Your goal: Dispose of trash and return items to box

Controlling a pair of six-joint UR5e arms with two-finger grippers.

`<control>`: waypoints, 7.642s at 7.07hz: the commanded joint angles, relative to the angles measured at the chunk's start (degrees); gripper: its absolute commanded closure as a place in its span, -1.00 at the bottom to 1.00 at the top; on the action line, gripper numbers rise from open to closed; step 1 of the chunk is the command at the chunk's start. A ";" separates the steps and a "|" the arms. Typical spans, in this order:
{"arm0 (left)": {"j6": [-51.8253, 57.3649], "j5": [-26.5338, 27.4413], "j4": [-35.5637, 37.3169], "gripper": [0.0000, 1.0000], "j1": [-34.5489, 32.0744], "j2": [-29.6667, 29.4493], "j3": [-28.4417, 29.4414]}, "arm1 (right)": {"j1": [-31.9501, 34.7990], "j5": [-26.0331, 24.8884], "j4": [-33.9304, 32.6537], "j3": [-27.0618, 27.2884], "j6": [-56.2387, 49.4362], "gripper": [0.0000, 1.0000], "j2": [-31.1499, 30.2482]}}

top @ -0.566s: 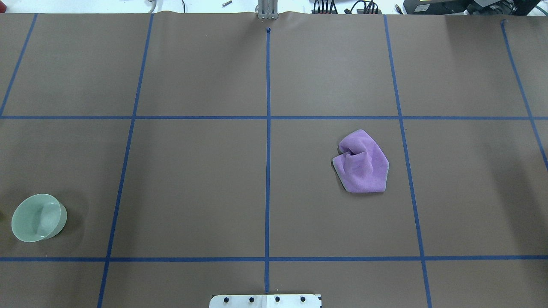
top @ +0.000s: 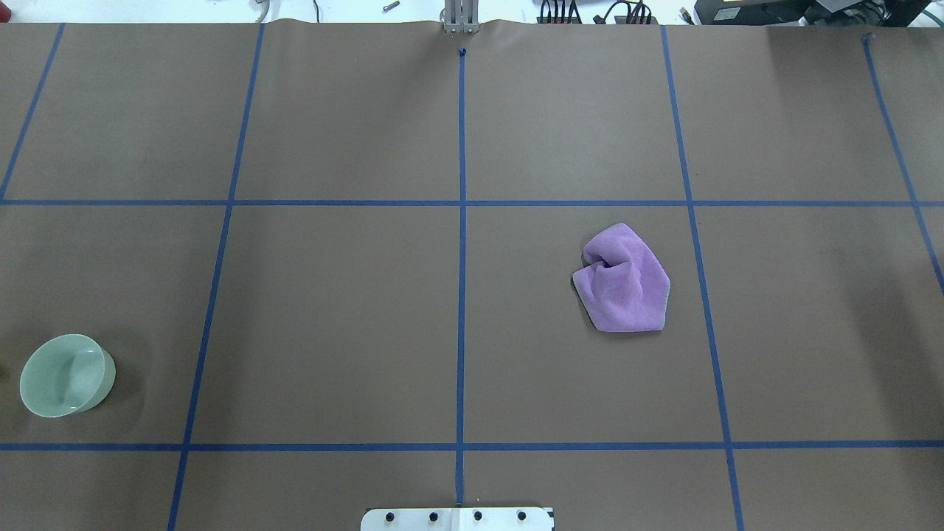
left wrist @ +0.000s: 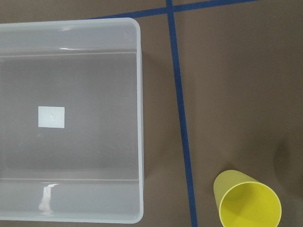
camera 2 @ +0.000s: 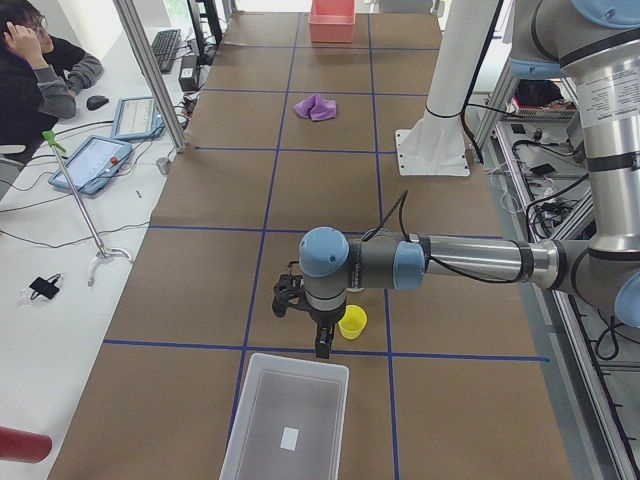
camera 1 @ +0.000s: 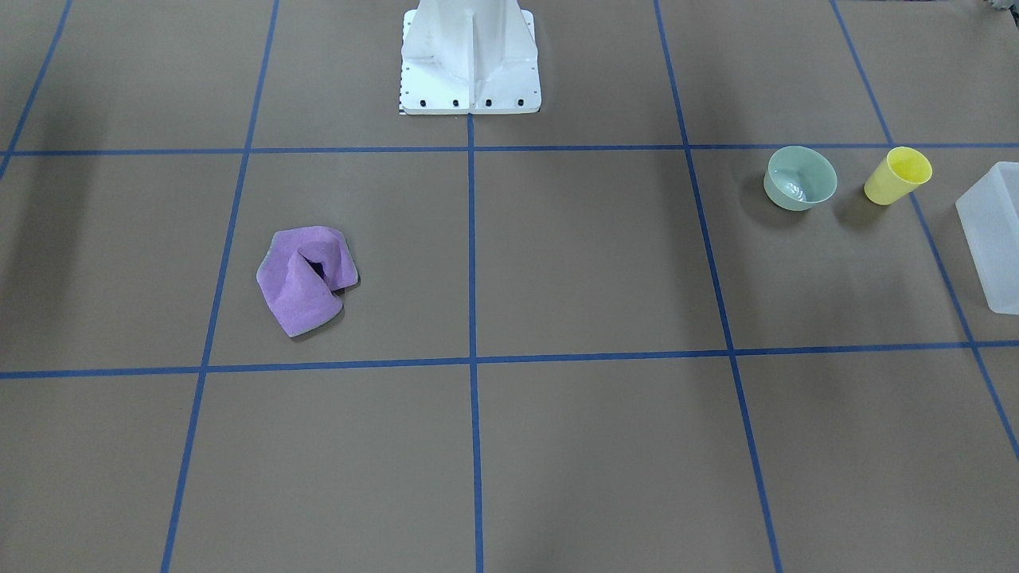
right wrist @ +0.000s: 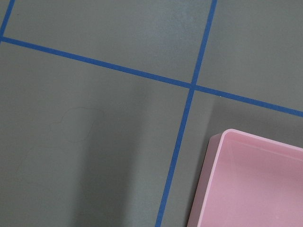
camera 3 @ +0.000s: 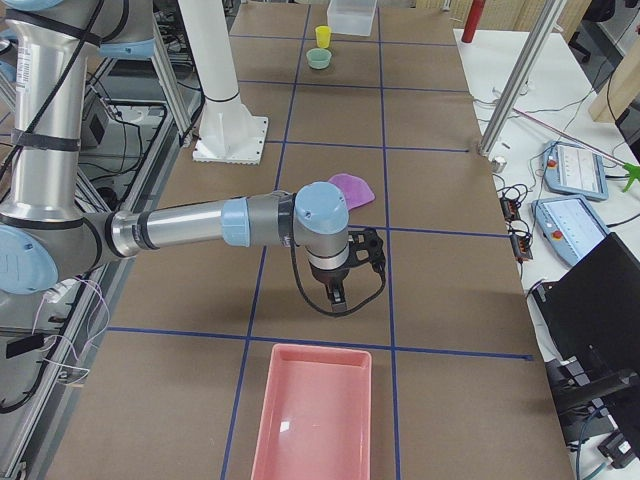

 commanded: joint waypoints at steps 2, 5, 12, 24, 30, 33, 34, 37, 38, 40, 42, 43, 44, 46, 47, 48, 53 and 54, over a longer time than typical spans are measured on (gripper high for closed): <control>0.02 -3.21 -0.43 -0.98 0.00 -0.92 -1.06 | 0.02 -0.67 3.82 -0.94 0.69 -1.00 0.56; -0.68 -7.37 -1.48 -0.98 0.00 -4.52 -0.72 | 0.11 -0.23 6.88 -0.50 -0.27 -1.00 -2.86; -13.74 -9.93 -24.29 -0.97 5.95 4.94 -1.68 | -5.95 0.91 17.07 -0.59 16.32 -1.00 -3.56; -46.65 8.10 -59.32 -0.44 35.24 10.94 7.64 | -6.13 0.47 19.38 -0.86 16.34 -1.00 -5.86; -46.30 7.05 -62.66 1.00 33.50 15.31 4.67 | -6.05 0.47 19.38 -0.94 16.34 -1.00 -6.03; -44.56 0.64 -61.44 1.00 25.77 17.97 1.22 | -6.05 0.47 19.38 -1.03 16.34 -1.00 -6.03; -38.01 0.19 -57.08 1.00 22.71 17.36 0.53 | -6.05 0.39 19.38 -1.03 16.34 -1.00 -6.03; -1.45 0.35 -10.54 1.00 2.80 3.37 -9.58 | -6.13 0.47 19.38 -1.29 16.43 -1.00 -5.94; 10.10 1.23 3.55 1.00 -1.45 -4.19 -8.72 | -6.13 0.47 19.38 -1.47 16.43 -1.00 -5.94; 20.82 6.42 7.74 1.00 -7.17 -10.39 0.63 | -6.22 0.56 19.38 -1.73 16.43 -1.00 -5.86; 31.26 6.08 1.20 1.00 -10.70 -15.15 19.05 | -6.48 0.47 19.38 -1.73 16.43 -1.00 -5.51; 31.22 5.73 -8.77 1.00 -10.81 -14.64 27.94 | -6.57 0.47 19.38 -1.73 16.43 -1.00 -5.42; 29.66 5.72 -21.23 1.00 -10.81 -14.81 37.86 | -6.57 0.47 19.47 -1.73 16.43 -1.00 -5.33; 24.03 5.72 -33.96 1.00 -10.72 -15.42 48.20 | -6.66 0.47 19.56 -1.73 16.43 -1.00 -5.24; 23.84 5.72 -36.88 1.00 -10.64 -16.03 51.20 | -6.75 0.04 19.47 -1.73 16.43 -1.00 -5.07; 23.84 5.64 -36.91 1.00 -10.63 -16.04 51.32 | -6.75 0.03 19.47 -1.73 16.43 -1.00 -5.06; 21.29 1.24 -38.31 0.64 -7.48 -16.22 51.93 | -6.75 -0.05 19.47 -1.73 16.43 -1.00 -5.06; 21.20 1.07 -38.84 -0.07 -7.04 -16.22 51.93 | -6.75 -0.05 19.47 -1.73 16.43 -1.00 -5.06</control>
